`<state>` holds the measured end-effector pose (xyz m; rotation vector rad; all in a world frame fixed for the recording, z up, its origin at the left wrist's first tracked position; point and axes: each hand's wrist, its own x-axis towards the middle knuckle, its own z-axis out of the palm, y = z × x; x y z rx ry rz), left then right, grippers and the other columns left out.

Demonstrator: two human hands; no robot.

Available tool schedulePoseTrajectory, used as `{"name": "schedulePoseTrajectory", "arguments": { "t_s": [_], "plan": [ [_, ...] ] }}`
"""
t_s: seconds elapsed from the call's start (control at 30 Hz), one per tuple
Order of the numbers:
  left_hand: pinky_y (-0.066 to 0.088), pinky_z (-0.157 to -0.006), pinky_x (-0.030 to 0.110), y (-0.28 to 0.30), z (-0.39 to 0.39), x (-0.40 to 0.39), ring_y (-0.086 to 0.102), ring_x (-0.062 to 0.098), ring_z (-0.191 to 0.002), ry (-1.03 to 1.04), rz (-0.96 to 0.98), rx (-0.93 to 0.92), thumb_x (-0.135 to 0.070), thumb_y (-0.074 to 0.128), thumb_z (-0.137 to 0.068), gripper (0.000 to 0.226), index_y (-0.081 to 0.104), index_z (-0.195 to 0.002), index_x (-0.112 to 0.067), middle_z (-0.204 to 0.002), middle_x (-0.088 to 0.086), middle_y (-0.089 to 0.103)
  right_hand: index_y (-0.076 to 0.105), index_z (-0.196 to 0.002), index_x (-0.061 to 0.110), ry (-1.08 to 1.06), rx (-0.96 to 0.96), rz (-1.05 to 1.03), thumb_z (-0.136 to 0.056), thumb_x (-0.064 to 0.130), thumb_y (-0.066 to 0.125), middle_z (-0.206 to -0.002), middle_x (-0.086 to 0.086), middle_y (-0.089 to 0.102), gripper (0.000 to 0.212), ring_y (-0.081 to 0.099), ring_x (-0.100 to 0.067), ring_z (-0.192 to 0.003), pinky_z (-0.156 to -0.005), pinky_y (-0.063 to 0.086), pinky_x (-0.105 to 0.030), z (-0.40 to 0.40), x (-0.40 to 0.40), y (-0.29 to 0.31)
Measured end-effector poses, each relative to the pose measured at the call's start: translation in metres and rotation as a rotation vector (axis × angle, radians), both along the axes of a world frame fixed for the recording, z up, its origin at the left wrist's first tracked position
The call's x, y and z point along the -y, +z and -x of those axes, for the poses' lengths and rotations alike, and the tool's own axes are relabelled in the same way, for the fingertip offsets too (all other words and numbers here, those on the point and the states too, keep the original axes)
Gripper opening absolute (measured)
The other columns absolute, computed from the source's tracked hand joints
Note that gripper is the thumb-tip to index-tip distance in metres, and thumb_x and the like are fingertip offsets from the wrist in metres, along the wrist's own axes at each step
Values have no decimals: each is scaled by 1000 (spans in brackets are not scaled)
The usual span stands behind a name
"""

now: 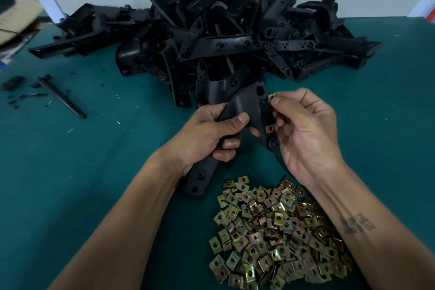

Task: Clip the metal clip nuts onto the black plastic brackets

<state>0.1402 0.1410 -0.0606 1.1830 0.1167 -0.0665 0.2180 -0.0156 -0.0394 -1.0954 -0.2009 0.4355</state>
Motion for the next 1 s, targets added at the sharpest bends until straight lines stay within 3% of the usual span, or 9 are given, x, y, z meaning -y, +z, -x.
{"name": "schedulePoseTrajectory", "arguments": {
  "t_s": [0.2,0.4,0.53,0.67,0.83,1.0],
  "plan": [
    [31,-39,16,1,0,1,38,7,-51,8,-28,8,-10,55,-101,12,64,-94,-6,-94,13,68,58,-69,7,-8,58,45,-90,-11,62,-67,-11,56,28,46,-11,-56,-56,62,-53,0,2,4],
    [30,-39,16,3,0,2,37,8,-51,5,-42,6,-9,53,-102,12,61,-95,-4,-93,13,67,63,-63,11,-62,173,100,-87,-14,64,-73,-14,52,35,49,-11,-58,-52,57,-39,-2,3,6],
    [30,-39,16,5,1,2,35,8,-51,6,-52,7,-9,52,-102,12,58,-100,1,-92,13,66,59,-68,7,17,149,45,-93,-7,59,-80,-20,55,29,48,-22,-63,-59,59,-56,0,3,6],
    [29,-39,16,5,1,2,35,8,-50,16,-51,3,-9,51,-101,13,58,-98,1,-90,10,67,63,-66,17,82,143,-17,-89,7,55,-80,-16,67,26,60,-32,-68,-64,56,-47,7,2,5],
    [28,-39,16,6,1,3,35,8,-51,9,-58,8,-10,51,-100,12,58,-96,-1,-86,8,67,61,-79,9,9,151,-31,-96,-8,54,-83,-12,70,24,67,-29,-71,-60,60,-44,12,-1,0],
    [29,-38,15,6,1,3,35,7,-51,13,-38,13,-12,54,-97,11,59,-95,-3,-86,9,67,63,-83,11,-19,170,-37,-85,-3,69,-78,-4,69,15,68,-22,-70,-61,61,-38,16,-4,-3]
  ]
}}
